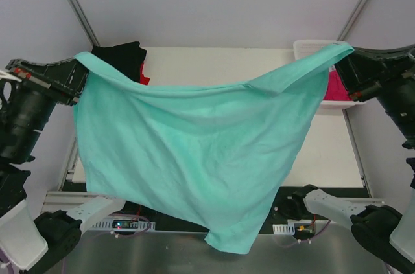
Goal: Fold and stack the t-shirts
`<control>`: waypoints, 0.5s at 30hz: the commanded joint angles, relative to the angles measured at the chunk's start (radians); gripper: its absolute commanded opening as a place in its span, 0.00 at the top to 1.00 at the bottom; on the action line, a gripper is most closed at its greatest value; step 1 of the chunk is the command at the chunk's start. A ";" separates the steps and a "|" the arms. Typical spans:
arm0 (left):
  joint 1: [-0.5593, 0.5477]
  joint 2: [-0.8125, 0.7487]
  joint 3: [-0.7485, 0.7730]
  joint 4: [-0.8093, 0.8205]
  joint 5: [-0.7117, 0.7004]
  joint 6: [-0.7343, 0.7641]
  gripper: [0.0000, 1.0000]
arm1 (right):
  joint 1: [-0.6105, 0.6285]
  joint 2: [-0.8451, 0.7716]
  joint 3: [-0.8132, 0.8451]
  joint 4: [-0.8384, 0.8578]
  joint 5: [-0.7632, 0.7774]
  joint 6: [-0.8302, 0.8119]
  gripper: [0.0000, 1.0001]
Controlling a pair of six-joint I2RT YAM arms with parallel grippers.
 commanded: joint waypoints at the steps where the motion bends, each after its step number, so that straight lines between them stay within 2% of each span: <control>1: -0.002 0.070 -0.026 0.052 0.015 0.012 1.00 | 0.000 0.067 -0.019 0.009 0.037 -0.060 0.99; 6: -0.002 0.104 -0.248 0.141 -0.091 0.054 1.00 | -0.016 0.128 -0.122 0.043 0.072 -0.117 1.00; 8: -0.002 0.167 -0.268 0.166 -0.104 0.078 1.00 | -0.065 0.180 -0.139 0.061 0.044 -0.112 0.99; 11: 0.015 0.309 -0.187 0.180 -0.106 0.118 1.00 | -0.155 0.261 -0.099 0.124 -0.041 -0.068 0.99; 13: 0.029 0.430 -0.013 0.167 -0.068 0.141 1.00 | -0.204 0.323 -0.012 0.128 -0.118 -0.034 0.99; 14: 0.032 0.469 0.062 0.158 -0.059 0.152 1.00 | -0.250 0.355 0.089 0.120 -0.143 -0.014 0.99; 15: 0.032 0.507 0.219 0.134 -0.051 0.164 1.00 | -0.269 0.413 0.146 0.117 -0.185 0.018 0.99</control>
